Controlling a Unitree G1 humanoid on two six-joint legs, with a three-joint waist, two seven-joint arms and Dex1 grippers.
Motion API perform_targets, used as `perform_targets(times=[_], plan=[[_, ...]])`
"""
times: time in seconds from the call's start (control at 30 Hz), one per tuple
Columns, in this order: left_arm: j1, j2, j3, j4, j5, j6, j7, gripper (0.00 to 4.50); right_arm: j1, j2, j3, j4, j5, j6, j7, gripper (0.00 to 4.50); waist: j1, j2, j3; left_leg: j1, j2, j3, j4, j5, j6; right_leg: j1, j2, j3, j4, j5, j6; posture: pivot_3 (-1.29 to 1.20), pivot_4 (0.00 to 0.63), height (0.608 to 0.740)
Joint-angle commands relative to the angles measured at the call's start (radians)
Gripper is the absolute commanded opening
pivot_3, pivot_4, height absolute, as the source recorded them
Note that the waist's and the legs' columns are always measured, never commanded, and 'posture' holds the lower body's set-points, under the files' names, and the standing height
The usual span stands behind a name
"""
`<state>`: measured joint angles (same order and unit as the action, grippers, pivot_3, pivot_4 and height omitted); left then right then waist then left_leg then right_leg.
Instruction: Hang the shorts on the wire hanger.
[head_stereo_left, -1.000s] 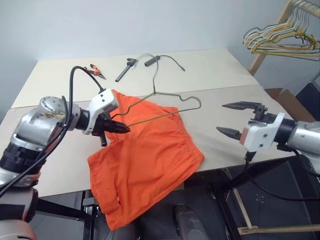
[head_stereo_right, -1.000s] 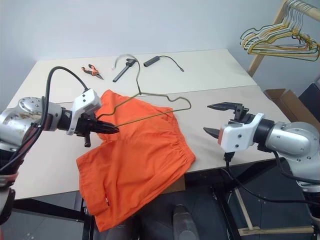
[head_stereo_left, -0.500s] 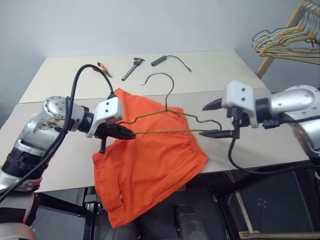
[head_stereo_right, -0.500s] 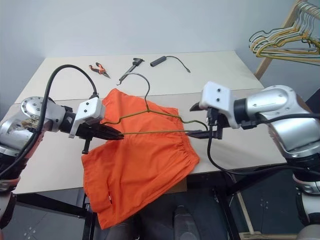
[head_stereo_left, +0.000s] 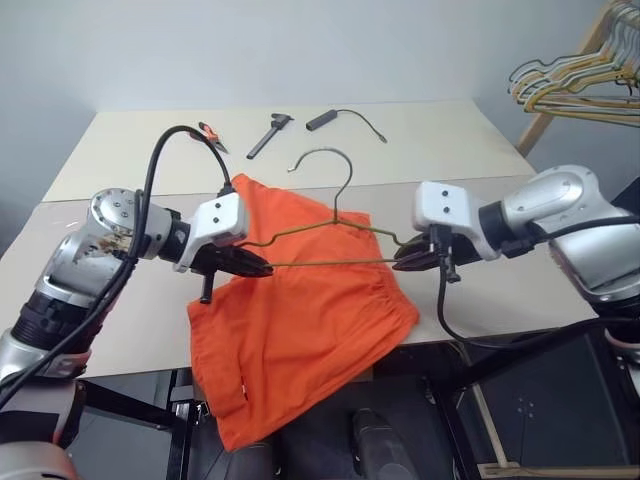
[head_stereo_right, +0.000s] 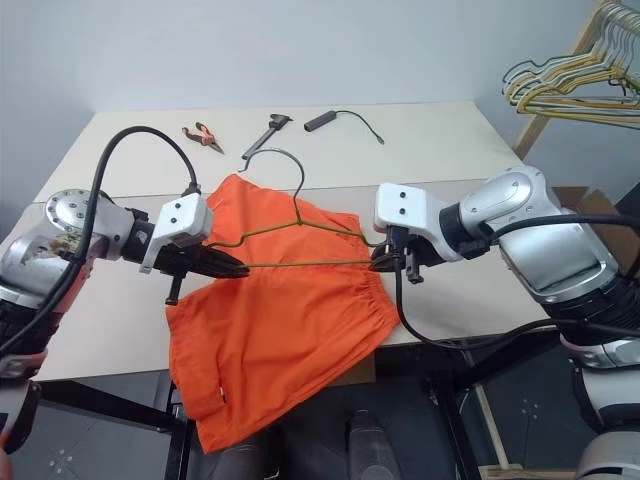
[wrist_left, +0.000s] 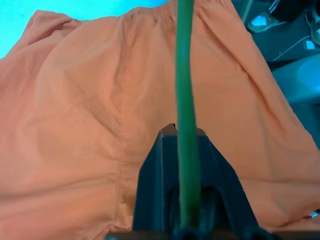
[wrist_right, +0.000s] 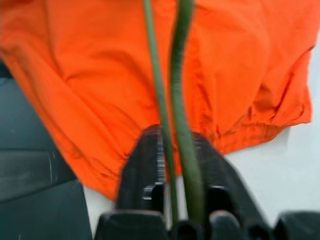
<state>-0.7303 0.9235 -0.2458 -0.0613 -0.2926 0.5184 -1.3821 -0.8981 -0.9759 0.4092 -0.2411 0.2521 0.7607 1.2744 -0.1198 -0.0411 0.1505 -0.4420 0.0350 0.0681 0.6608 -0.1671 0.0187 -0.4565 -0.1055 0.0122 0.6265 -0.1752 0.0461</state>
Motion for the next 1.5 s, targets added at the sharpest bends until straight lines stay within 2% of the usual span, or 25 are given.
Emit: perform_targets(times=[0.03,0.13,0.17,0.3,0.5,0.6,0.7,0.87,1.07,1.5], plan=[[-0.014,-0.008,0.009,-0.012,0.005,-0.031,-0.019,0.00,-0.021,0.006,-0.022,-0.038,-0.013,0.008,0.006,0.05,-0.001,0.000,0.000,0.000,0.000,0.000,0.000,0.000,0.000,0.000,0.000,0.000,0.000,0.000,-0.001,-0.14,0.095,0.740],[-0.014,-0.015,0.008,-0.003,0.013,-0.046,-0.030,0.00,0.001,0.002,-0.037,-0.070,0.007,0.028,0.013,0.05,-0.002,0.000,0.000,0.001,0.000,0.000,0.000,0.001,0.000,0.000,0.000,0.000,0.002,0.001,-0.001,-0.14,0.095,0.740],[-0.011,-0.018,0.014,0.001,0.012,-0.060,-0.032,0.54,0.015,-0.003,-0.048,-0.085,0.019,0.040,0.015,0.00,-0.001,0.000,0.000,0.001,0.000,0.000,0.000,0.001,0.000,0.000,0.000,0.000,0.002,0.001,-0.001,-0.14,0.096,0.740],[-0.003,-0.025,0.062,0.025,-0.022,-0.082,-0.048,1.67,0.085,-0.028,-0.110,-0.142,0.066,0.116,-0.005,0.00,0.001,0.000,0.000,0.001,0.000,0.000,0.000,0.001,0.000,0.000,0.000,0.000,0.002,0.000,-0.001,-0.15,0.100,0.740],[0.010,0.027,0.199,0.158,-0.046,-0.075,-0.012,3.48,0.346,-0.144,-0.352,-0.186,0.189,0.300,-0.047,0.00,0.009,0.000,0.000,0.000,0.000,-0.001,0.000,0.001,0.000,0.000,0.000,0.000,0.001,-0.001,0.000,-0.14,0.114,0.740],[0.044,0.043,0.271,0.162,-0.089,-0.046,-0.005,4.39,0.455,-0.183,-0.452,-0.168,0.229,0.356,-0.074,0.00,0.009,0.000,0.000,0.001,0.001,0.000,0.000,0.001,0.000,0.000,0.000,0.000,0.001,-0.001,0.000,-0.14,0.124,0.740],[0.143,0.021,0.391,0.079,-0.198,-0.002,0.016,4.48,0.509,-0.181,-0.545,-0.076,0.287,0.512,-0.110,0.00,0.009,0.000,0.000,0.002,0.001,0.000,0.000,0.001,0.000,0.000,-0.001,0.000,0.001,0.000,-0.002,-0.13,0.128,0.740],[0.288,0.020,0.441,-0.092,-0.309,0.019,-0.013,4.48,0.503,-0.153,-0.560,0.078,0.349,0.707,-0.166,0.00,0.017,-0.001,0.000,0.003,0.002,0.000,0.000,0.000,-0.001,0.001,-0.001,0.000,0.001,0.001,-0.003,-0.11,0.138,0.740],[0.347,0.015,0.454,-0.187,-0.360,0.050,0.039,4.48,0.497,-0.153,-0.507,0.193,0.389,0.793,-0.190,0.00,0.027,0.000,0.000,0.003,0.001,0.000,0.000,-0.003,-0.007,0.001,-0.001,0.000,0.001,0.001,-0.003,-0.09,0.137,0.740],[0.414,0.030,0.483,-0.254,-0.436,0.079,0.074,4.48,0.640,-0.200,-0.617,0.198,0.535,0.832,-0.154,0.00,0.041,0.000,0.000,0.003,0.001,0.000,0.000,-0.003,-0.006,0.002,0.000,0.000,0.000,0.000,-0.002,-0.09,0.104,0.740]])
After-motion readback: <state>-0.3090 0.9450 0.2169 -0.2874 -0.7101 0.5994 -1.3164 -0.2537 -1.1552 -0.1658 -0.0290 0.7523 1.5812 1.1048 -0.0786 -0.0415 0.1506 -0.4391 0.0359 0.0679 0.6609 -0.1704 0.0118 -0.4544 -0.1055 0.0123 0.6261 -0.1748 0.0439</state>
